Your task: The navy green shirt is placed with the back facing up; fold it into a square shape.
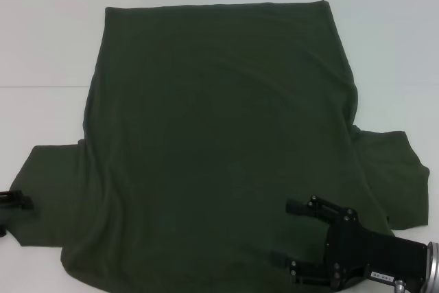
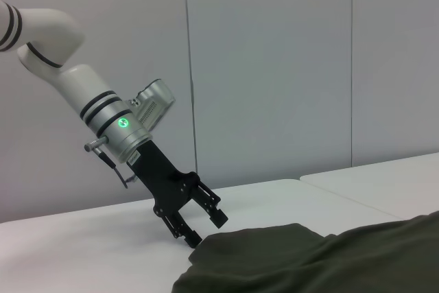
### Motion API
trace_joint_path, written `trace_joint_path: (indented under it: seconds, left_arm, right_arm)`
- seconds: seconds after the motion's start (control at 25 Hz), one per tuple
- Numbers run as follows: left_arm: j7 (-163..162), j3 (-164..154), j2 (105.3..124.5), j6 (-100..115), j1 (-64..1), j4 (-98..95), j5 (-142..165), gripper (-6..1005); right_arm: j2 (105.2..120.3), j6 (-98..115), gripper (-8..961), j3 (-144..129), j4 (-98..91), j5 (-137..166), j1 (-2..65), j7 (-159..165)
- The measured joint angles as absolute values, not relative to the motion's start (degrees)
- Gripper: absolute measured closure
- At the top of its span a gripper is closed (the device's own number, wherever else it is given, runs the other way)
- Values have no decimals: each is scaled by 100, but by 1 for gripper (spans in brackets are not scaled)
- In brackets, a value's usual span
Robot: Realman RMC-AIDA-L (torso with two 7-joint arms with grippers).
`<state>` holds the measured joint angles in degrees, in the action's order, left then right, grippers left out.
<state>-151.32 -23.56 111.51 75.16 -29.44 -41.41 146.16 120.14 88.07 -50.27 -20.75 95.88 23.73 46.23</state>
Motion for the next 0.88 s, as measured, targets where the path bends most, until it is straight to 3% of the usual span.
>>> trace_joint_path:
  seconds: [0.88]
  left_arm:
    - [-15058,-2360,11145,7429,-3116,-3927,14566,140]
  right_arm:
    - [12014,8806,27,-5027,-2074,9588,2364,4623]
